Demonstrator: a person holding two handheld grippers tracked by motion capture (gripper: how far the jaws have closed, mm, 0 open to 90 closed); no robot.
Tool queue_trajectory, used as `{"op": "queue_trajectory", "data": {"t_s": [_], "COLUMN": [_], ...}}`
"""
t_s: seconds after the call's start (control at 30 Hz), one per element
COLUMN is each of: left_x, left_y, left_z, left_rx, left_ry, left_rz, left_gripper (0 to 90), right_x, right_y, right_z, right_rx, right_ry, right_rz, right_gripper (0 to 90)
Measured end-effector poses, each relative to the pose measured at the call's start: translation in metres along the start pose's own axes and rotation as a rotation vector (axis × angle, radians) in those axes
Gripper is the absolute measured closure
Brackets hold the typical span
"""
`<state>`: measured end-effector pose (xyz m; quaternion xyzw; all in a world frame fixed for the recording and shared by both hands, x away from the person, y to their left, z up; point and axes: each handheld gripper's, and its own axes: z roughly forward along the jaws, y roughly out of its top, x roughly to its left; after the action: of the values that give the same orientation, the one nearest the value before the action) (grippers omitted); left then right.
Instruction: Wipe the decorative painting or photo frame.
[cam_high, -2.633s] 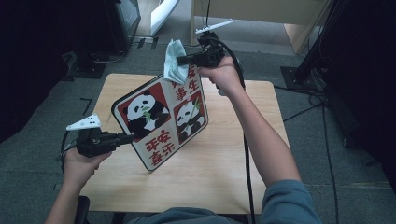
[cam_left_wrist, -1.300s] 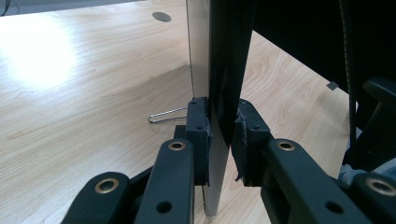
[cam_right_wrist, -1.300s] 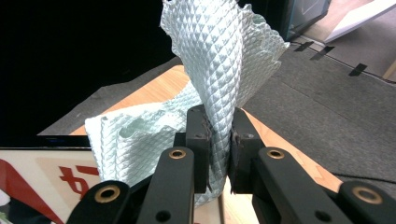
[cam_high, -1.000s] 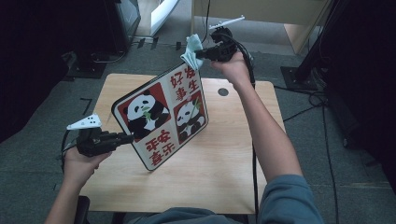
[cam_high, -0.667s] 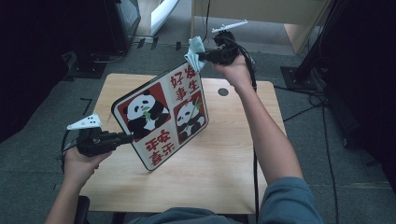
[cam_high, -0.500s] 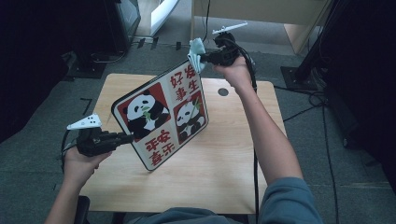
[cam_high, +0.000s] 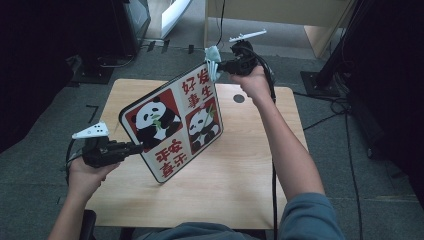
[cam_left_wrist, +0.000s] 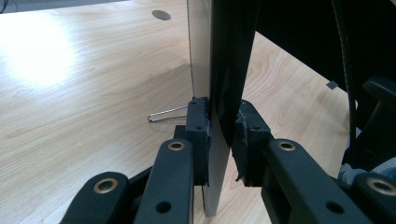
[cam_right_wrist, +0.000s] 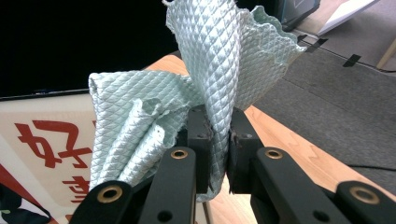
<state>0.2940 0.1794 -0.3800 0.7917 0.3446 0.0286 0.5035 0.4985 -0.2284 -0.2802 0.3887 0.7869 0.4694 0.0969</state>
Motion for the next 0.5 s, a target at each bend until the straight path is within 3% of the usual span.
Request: {"op": "queue_trajectory", "data": {"t_s": [0.17,0.5], "left_x": [0.0,0.0], "left_y": [0.0,0.0], "left_z": [0.0,0.001], "left_rx": [-0.001,-0.003], "left_ry": [-0.002,-0.005], "left_rz": [-0.003,-0.006], "left_gripper": [78.3,78.2], "right_x": [-0.004,-0.009], "right_y": [-0.007,-0.019], "right_z": [0.003,0.002], "right_rx": [0.019,0.021], "right_ry": [0.017,0.028], "right_rz": [0.026,0.026], "right_gripper": [82.8,82.8]}}
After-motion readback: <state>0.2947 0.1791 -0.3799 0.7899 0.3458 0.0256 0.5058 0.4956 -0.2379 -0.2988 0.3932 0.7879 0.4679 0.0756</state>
